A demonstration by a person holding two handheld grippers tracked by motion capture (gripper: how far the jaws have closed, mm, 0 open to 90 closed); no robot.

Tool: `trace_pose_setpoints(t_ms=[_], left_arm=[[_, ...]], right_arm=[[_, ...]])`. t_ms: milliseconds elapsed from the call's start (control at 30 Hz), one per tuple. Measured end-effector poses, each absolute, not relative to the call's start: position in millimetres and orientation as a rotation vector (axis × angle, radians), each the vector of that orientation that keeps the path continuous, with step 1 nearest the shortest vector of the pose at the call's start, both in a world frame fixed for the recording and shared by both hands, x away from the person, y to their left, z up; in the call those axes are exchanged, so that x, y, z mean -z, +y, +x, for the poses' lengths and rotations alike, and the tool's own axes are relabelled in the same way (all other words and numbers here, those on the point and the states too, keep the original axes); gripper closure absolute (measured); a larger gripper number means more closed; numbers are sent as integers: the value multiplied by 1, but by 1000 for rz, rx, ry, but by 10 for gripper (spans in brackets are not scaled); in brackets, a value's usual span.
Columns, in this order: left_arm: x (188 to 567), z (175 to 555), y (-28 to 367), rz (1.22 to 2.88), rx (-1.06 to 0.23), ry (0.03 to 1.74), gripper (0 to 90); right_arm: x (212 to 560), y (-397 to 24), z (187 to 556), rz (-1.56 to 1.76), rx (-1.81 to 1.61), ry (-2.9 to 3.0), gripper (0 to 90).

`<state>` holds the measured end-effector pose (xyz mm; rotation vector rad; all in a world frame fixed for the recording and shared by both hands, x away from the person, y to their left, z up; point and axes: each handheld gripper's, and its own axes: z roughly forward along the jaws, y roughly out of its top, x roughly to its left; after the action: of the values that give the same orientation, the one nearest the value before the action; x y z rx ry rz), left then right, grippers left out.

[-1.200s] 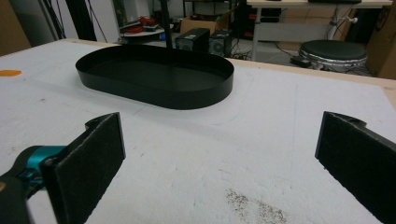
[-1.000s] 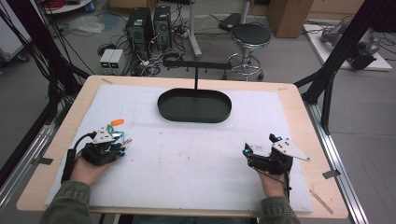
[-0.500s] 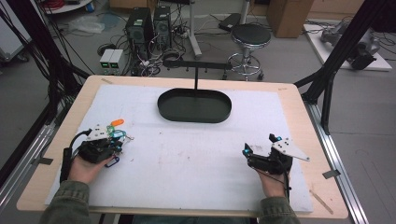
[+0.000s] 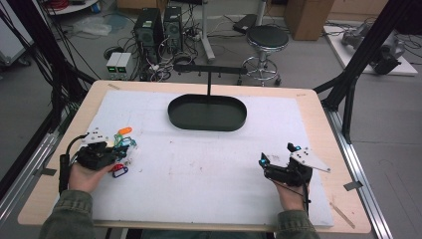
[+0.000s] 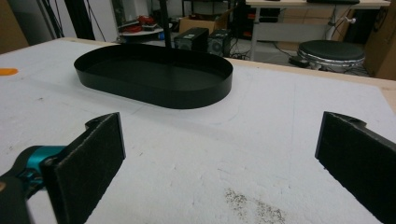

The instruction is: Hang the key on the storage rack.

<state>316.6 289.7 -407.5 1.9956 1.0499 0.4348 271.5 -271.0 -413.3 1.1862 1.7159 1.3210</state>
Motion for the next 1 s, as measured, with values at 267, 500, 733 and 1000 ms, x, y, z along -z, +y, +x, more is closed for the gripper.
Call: trace_pose_setpoints(t_ms=[267,500,733,1000], left_arm=[[394,320,296,1953,-420,1080,863],[377,326,294,1961,-428,1058,863],[354,333,291,1937,-412,1025,863],[338,338,285,1949,-413,1000,863]], right_arm=[[413,-271,272,1189,-1319,1717,4],[413,-271,271,1188,-1324,1713,4],[413,-272,271,1192,-1325,1710,4],[413,-272,271,1186,-1325,1714,5]])
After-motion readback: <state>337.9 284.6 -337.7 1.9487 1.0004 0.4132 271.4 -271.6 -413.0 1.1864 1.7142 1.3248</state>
